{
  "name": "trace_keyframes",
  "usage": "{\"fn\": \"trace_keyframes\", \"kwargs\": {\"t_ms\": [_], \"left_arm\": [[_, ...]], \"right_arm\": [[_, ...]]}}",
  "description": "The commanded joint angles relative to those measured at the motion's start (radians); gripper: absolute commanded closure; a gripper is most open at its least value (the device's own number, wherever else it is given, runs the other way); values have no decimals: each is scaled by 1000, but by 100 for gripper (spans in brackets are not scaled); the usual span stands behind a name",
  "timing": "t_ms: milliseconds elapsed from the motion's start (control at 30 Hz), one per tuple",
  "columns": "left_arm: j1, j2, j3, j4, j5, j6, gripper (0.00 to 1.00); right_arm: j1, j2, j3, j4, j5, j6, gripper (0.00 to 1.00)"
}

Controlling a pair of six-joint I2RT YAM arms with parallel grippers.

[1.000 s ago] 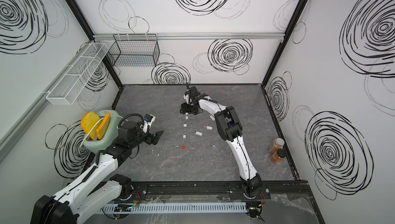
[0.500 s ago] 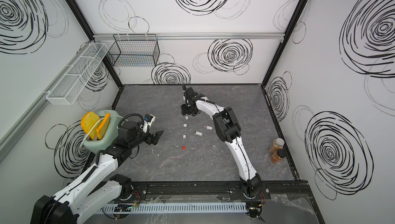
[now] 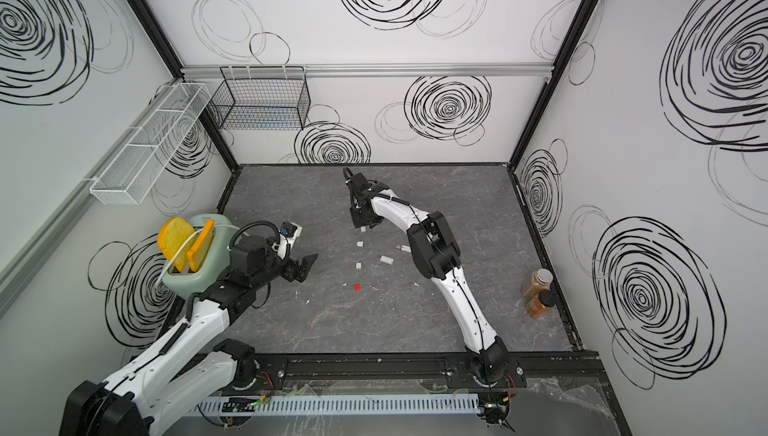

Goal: Close the usb drive cover
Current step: Pick up the cover from the center of the board.

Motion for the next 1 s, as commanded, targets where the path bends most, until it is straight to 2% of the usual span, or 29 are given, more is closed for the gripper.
{"fn": "trace_keyframes", "kwargs": {"t_ms": [0, 267, 633, 967], "left_arm": [[0, -14, -3, 43, 8, 8, 2], [-2, -15, -3, 44, 8, 9, 2], [-2, -15, -4, 44, 9, 8, 2], [-2, -15, -2, 42, 8, 9, 2]], "right_arm": [[12, 40, 41, -64, 27, 5, 53], [16, 65, 63, -88, 37, 16, 63], [36, 51, 52, -117, 57, 8, 65], [37, 50, 40, -111, 60, 9, 72]]}}
